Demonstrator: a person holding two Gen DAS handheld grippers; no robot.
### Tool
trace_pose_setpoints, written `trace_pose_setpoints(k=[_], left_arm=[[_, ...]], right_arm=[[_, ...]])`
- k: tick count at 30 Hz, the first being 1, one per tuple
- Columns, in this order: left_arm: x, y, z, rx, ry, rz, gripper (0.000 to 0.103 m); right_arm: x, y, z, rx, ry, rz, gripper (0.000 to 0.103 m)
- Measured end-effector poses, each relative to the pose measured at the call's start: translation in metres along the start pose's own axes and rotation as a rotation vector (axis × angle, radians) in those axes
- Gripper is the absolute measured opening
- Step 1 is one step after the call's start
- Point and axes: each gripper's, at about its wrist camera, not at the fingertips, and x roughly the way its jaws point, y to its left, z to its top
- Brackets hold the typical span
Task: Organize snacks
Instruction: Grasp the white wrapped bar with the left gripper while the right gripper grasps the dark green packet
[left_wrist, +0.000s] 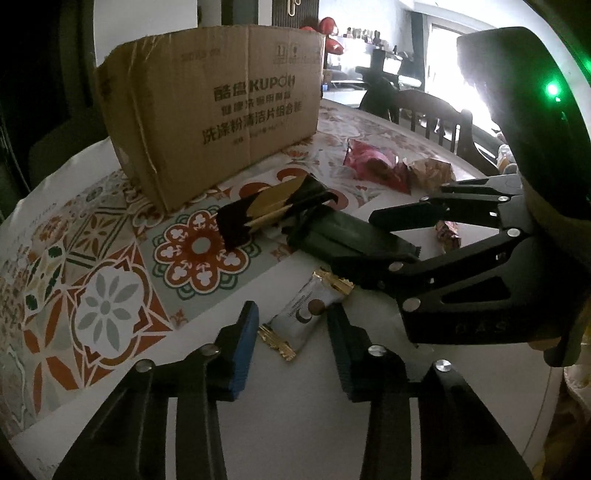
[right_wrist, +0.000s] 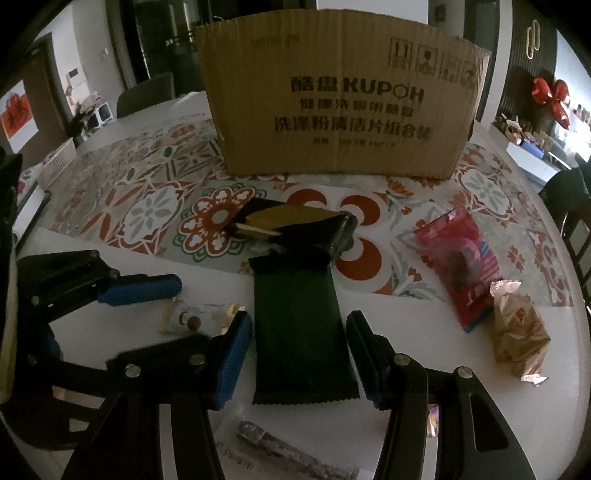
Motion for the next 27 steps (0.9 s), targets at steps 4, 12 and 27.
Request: trace_pose_setpoints(k=[4, 12, 27], left_arm=[[-0.001, -0.004, -0.001, 0.006, -0.003, -0.006, 0.031], [-0.008, -0.011, -0.003, -0.035, -0.012, 0.026, 0.020], [-0.043, -0.013, 0.006, -0.177, -0.104, 0.081, 0.020]], right_arm=[[0.000, 0.001, -0.001, -0.009, -0.008, -0.012, 0.054], [-0.004, -0.004, -0.005, 0.020, -0.017, 0.000, 0.048], [-0.036, -0.004, -0.008, 0.048, -0.082, 0.043, 0.048]])
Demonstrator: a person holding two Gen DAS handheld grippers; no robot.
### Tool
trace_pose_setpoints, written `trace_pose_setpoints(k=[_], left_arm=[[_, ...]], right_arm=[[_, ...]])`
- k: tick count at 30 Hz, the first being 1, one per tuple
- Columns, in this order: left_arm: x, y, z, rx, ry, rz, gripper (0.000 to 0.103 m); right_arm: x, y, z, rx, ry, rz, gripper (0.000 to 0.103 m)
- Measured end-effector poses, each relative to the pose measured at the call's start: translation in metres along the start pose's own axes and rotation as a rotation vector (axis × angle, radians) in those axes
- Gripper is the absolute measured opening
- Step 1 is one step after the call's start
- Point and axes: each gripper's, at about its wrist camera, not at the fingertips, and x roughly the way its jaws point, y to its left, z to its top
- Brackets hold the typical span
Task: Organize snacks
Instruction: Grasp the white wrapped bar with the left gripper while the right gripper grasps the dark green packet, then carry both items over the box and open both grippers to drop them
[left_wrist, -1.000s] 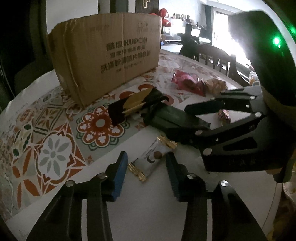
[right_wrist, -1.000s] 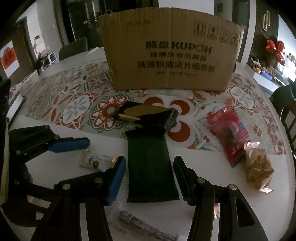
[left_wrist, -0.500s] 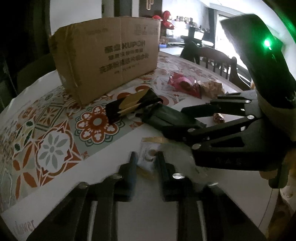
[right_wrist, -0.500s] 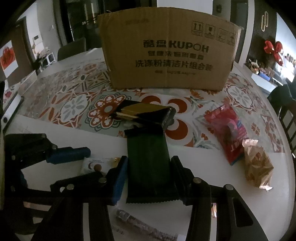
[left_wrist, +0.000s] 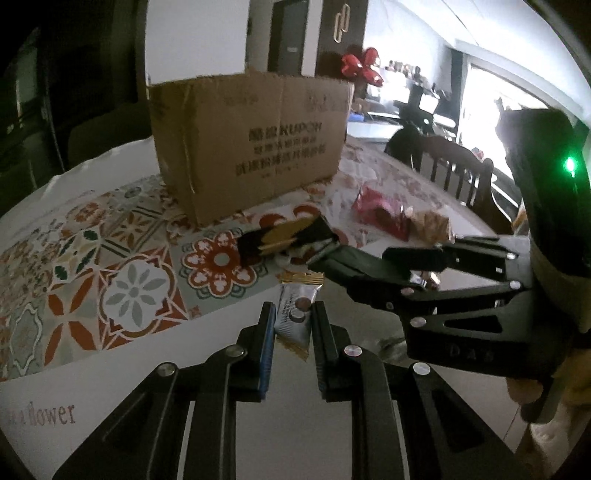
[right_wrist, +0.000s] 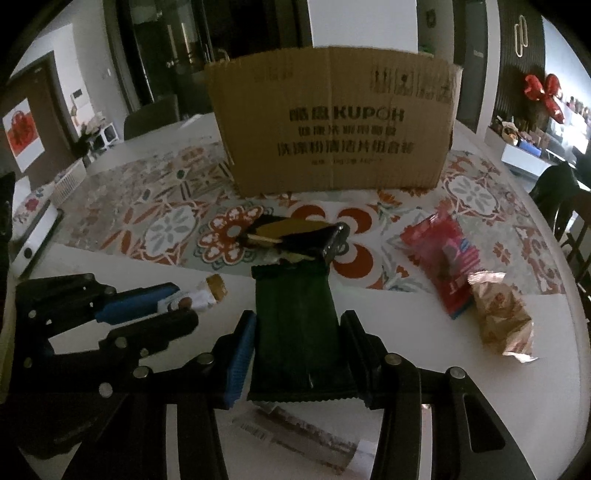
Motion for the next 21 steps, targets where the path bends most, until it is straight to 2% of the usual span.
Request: trace_pose_setpoints(k=[9, 21], left_arm=[[-0.024, -0.004, 0.016, -0.039, -0.087, 0.048, 0.020], [-0.048, -0.014, 0.039, -0.077, -0.187, 0.048, 0.020]], right_arm=[[-0.025, -0.004, 0.004, 0.017, -0.065, 0.013, 0.047], [-0.069, -0.007, 0.015, 0.025, -0.186, 0.027, 0.047]])
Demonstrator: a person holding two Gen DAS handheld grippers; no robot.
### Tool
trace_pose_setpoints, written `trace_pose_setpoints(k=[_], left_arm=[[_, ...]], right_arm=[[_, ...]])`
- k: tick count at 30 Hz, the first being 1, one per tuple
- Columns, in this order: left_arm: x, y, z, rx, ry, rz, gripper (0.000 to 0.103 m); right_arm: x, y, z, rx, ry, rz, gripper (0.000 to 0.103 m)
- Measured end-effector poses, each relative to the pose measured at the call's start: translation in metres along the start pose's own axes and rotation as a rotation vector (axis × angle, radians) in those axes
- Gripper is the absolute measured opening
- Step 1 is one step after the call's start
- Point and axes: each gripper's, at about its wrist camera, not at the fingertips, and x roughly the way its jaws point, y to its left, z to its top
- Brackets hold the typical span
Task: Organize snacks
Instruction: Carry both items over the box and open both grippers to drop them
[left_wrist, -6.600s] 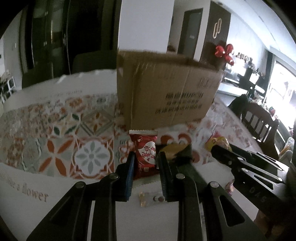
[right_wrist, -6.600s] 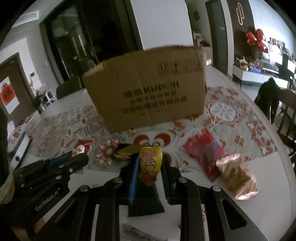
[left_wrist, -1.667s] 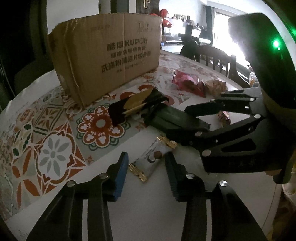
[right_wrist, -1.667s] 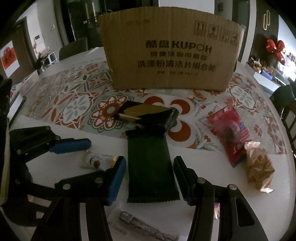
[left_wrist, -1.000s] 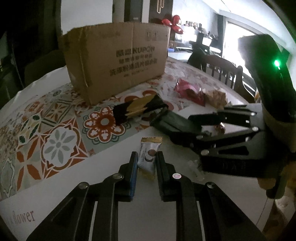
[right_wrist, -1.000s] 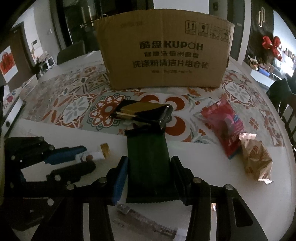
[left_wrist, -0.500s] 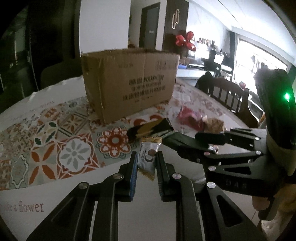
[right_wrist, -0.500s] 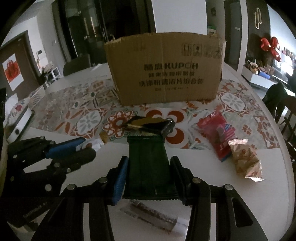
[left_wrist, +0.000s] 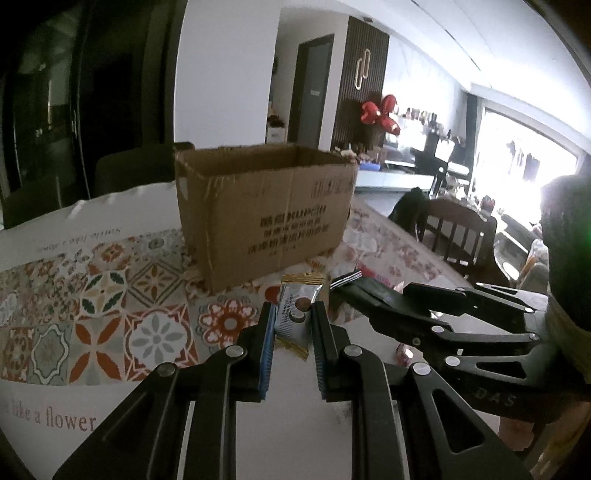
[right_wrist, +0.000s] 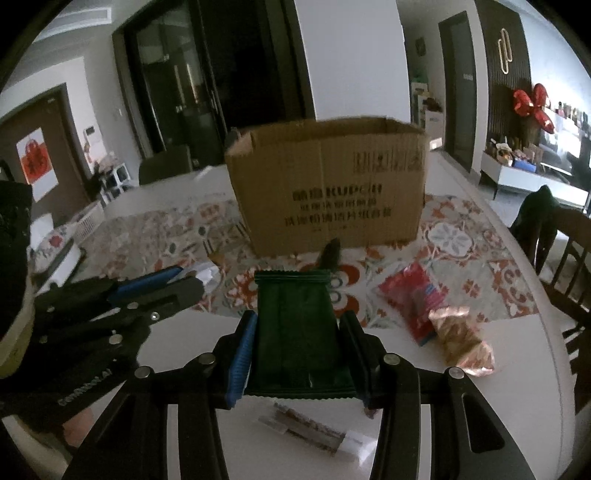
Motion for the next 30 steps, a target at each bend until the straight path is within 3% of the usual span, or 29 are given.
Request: trace_pose_setpoints(k=[9, 23, 30], left_arm=[[-0.005, -0.004, 0.030, -0.024, -0.077, 0.009, 0.020], [0.003, 0.004, 0.092, 0.005, -0.186, 0.054, 0.020], [0.015, 0.012, 0.124, 0.017, -0.211, 0.085, 0.020]], right_arm=[[-0.016, -0.006, 0.021, 0.000, -0.083, -0.027, 0.047], [-0.022, -0.019, 0.087, -0.011, -0.235, -0.041, 0.047], [-0.010, -0.025, 0.128, -0.032, -0.253, -0.018, 0.047]])
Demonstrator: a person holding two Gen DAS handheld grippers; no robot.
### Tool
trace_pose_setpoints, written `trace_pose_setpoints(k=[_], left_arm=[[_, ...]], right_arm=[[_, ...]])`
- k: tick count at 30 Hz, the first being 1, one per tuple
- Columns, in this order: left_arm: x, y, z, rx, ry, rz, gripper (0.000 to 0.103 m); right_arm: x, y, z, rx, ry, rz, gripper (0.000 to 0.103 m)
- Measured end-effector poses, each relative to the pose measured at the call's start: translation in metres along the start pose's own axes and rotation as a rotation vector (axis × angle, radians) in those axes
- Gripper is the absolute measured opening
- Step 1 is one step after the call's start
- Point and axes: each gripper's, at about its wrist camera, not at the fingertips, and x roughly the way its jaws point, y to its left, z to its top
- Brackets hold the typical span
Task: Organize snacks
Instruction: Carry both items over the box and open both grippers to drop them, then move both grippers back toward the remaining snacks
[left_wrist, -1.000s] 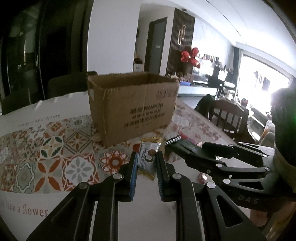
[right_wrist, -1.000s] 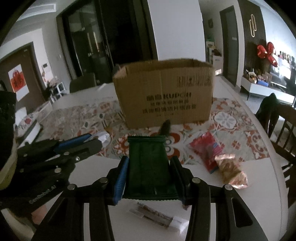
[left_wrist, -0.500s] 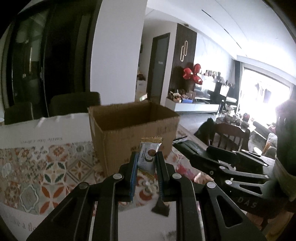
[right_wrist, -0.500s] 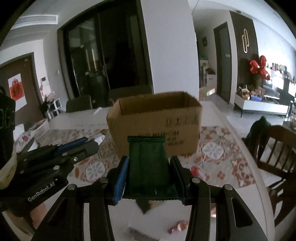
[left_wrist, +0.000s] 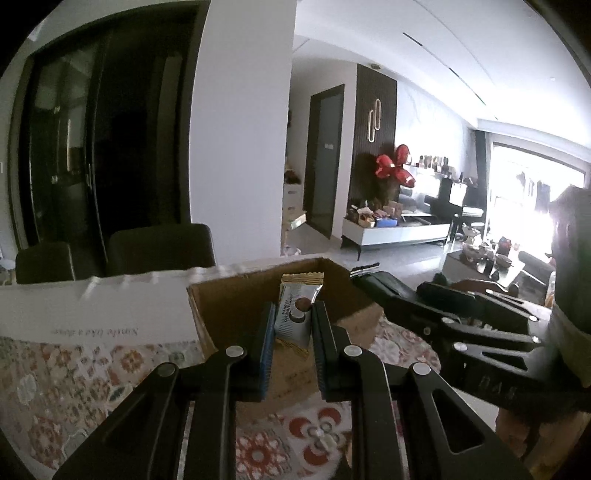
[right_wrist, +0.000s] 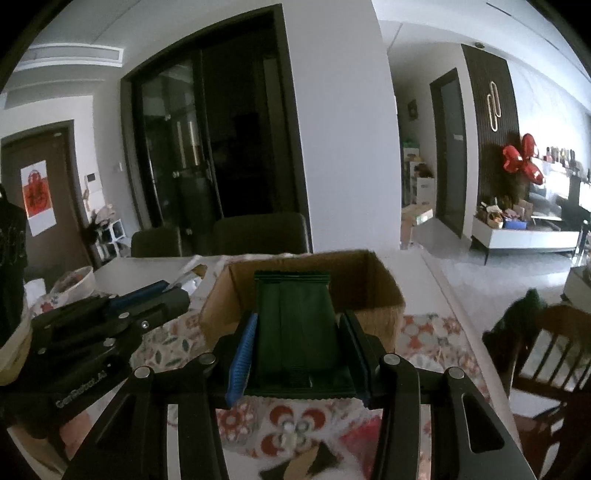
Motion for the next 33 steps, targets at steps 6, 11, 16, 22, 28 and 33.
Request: trace_pose_setpoints(k=[6, 11, 16, 22, 28, 33], left_arm=[[0.021, 0.008, 0.018, -0.007, 0.014, 0.017, 0.020], [0.042, 0.018, 0.030, -0.023, 0.045, 0.023, 0.020], [0.067, 0.025, 0.037, -0.037, 0.104, 0.026, 0.020], [0.088, 0.032, 0.037, -0.058, 0.150, 0.048, 0.029], [0.088, 0.035, 0.035, -0.062, 0.143, 0.083, 0.048], [0.070, 0.025, 0.028, -0.029, 0.121, 0.099, 0.058]], right_arm=[[0.026, -0.004, 0.027, -0.017, 0.015, 0.019, 0.047], [0.043, -0.008, 0.040, -0.034, 0.032, 0.022, 0.047], [0.068, -0.013, 0.048, -0.047, 0.072, 0.005, 0.047], [0.093, -0.025, 0.049, -0.013, 0.121, -0.019, 0.047], [0.094, -0.029, 0.048, -0.021, 0.131, -0.070, 0.062], [0.078, -0.025, 0.047, -0.039, 0.109, -0.088, 0.062]])
